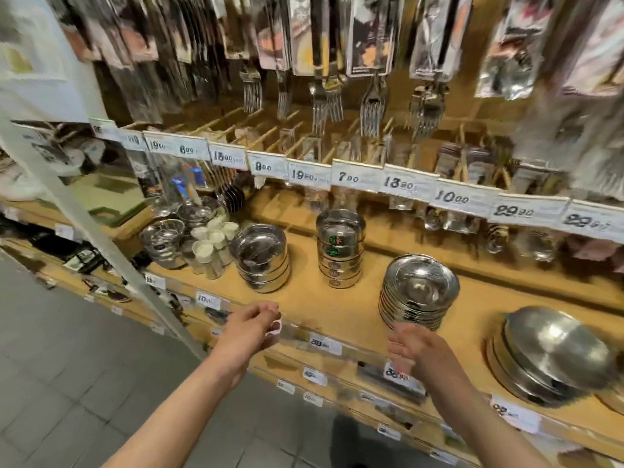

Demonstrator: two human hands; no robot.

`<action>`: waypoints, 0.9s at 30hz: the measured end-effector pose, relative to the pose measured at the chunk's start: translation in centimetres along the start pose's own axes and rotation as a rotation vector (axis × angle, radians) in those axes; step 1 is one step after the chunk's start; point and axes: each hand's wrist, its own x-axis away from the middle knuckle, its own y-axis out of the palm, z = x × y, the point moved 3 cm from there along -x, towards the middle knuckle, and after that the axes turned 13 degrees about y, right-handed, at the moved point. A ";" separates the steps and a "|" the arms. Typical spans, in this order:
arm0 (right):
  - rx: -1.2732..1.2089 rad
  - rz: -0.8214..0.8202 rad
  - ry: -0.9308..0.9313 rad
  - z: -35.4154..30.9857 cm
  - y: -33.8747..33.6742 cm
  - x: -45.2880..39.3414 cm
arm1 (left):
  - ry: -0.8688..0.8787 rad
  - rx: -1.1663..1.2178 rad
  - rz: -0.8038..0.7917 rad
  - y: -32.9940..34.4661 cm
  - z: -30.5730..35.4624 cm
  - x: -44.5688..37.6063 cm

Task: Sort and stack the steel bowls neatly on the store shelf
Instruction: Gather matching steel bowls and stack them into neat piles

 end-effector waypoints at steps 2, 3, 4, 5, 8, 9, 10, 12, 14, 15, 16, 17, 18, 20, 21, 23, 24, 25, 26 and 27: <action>0.016 -0.007 0.027 -0.3 1.2 -1.6 | -0.020 -0.004 -0.019 0.4 -0.6 -2.1; 0.012 -0.013 0.044 -0.6 1.9 -2.5 | -0.029 -0.011 -0.033 0.7 -0.8 -3.1; -0.006 -0.027 0.062 -0.9 2.8 -3.6 | -0.033 -0.021 -0.051 1.1 -0.9 -4.3; -0.028 -0.054 0.069 -1.4 3.8 -4.8 | -0.030 -0.029 -0.076 1.6 -1.0 -5.6; -0.050 -0.103 0.075 -3.3 6.1 -8.6 | -0.014 -0.023 -0.135 3.3 -1.1 -10.2; -0.027 -0.113 0.047 -3.9 6.7 -9.9 | -0.021 -0.011 -0.139 3.9 -1.2 -11.7; -0.017 -0.119 0.030 -4.3 7.4 -10.9 | -0.033 -0.006 -0.149 4.5 -1.2 -13.2; 0.014 -0.094 -0.024 -5.4 8.4 -12.4 | -0.062 -0.006 -0.185 5.8 -1.3 -15.6; -0.099 -0.063 -0.067 -7.1 9.4 -13.2 | -0.076 0.016 -0.196 7.0 -1.5 -18.1; -0.167 -0.064 -0.073 -8.0 9.7 -13.7 | -0.085 0.029 -0.185 7.6 -1.5 -19.4; -0.229 -0.056 -0.077 -8.8 10.2 -14.6 | -0.087 0.047 -0.177 8.2 -1.7 -20.6; -0.298 -0.044 -0.071 -9.4 10.4 -15.4 | -0.087 0.069 -0.180 8.7 -1.9 -21.6; -0.351 -0.032 -0.059 -9.5 10.5 -16.6 | -0.092 0.093 -0.199 9.2 -2.2 -22.5; -0.385 -0.002 -0.029 -9.6 10.8 -19.0 | -0.107 0.138 -0.265 10.2 -2.9 -24.0; -0.392 0.003 -0.014 -9.7 11.0 -19.7 | -0.114 0.148 -0.291 10.6 -3.4 -24.6; -0.357 0.029 0.008 -9.3 11.2 -20.6 | -0.115 0.129 -0.316 11.2 -4.1 -25.4; -0.328 0.046 0.003 -9.1 11.2 -20.8 | -0.113 0.121 -0.316 11.2 -4.5 -25.7; -0.298 0.063 0.003 -8.9 11.1 -20.8 | -0.116 0.126 -0.313 11.2 -4.8 -25.9; -0.281 0.079 0.006 -8.5 11.0 -20.8 | -0.117 0.133 -0.317 11.2 -5.0 -26.0; -0.276 0.088 0.007 -8.3 10.9 -20.6 | -0.110 0.139 -0.329 11.1 -5.2 -25.9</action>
